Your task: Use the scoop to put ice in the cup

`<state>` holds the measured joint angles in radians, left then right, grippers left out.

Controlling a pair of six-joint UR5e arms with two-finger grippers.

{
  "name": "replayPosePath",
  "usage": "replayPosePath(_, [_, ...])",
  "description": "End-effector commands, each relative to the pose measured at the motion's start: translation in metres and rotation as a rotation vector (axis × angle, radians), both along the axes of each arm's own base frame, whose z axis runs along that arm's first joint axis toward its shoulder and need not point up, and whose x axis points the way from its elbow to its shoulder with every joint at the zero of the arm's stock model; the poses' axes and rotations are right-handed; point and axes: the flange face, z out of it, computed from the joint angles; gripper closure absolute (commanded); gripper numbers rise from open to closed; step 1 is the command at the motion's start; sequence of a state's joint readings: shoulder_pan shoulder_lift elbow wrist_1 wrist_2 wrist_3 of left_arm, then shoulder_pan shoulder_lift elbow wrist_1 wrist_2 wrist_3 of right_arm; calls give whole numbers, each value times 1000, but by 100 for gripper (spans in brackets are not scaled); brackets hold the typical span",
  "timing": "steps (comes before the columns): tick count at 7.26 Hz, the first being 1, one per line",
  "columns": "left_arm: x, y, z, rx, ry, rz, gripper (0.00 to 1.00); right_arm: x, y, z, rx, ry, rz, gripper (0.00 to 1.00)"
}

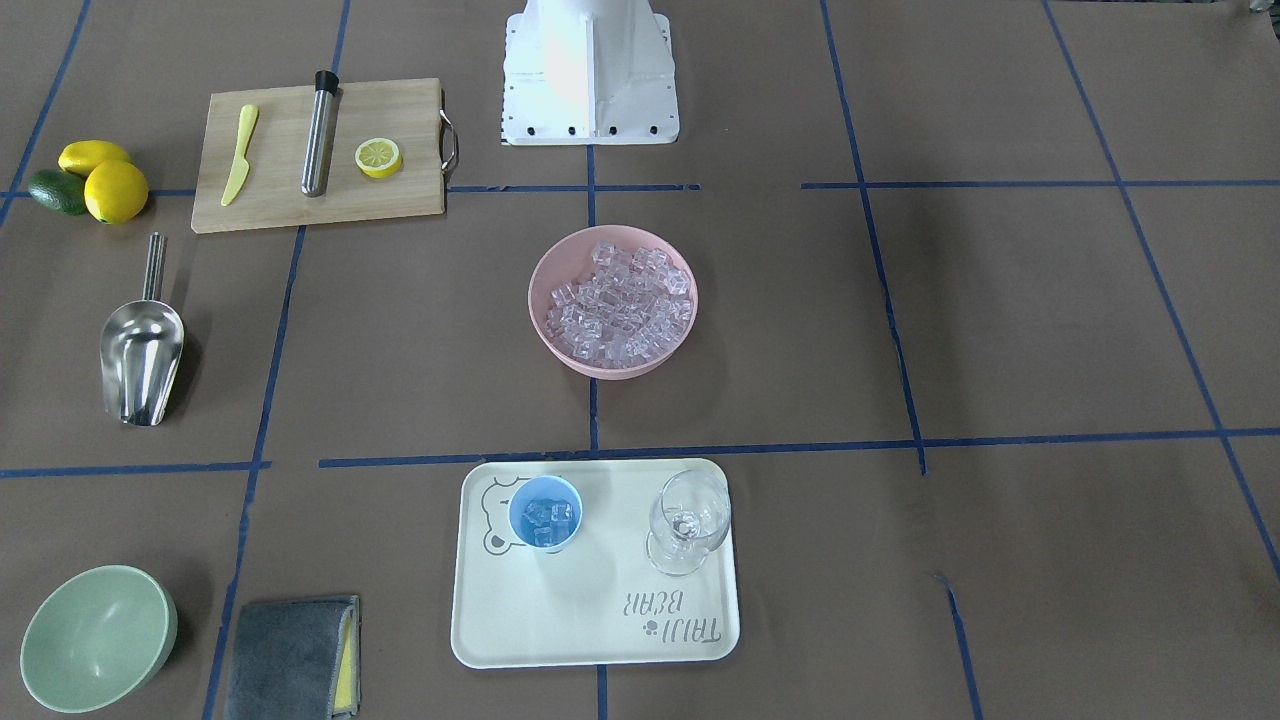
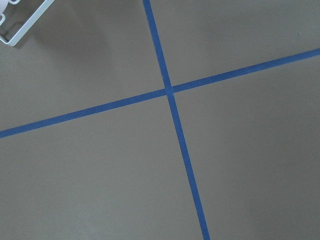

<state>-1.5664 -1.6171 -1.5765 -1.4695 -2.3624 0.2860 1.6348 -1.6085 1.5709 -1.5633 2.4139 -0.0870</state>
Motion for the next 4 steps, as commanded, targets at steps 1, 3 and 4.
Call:
replayPosePath(1, [0,0,0,-1,0,-1,0,4,-2,-4,7,0,22,0])
replayPosePath(3, [0,0,2,-12,1,-6,0,6,-5,-7,11,0,28,0])
replayPosePath(4, [0,0,1,-47,-1,-43,0,6,-5,-7,11,0,28,0])
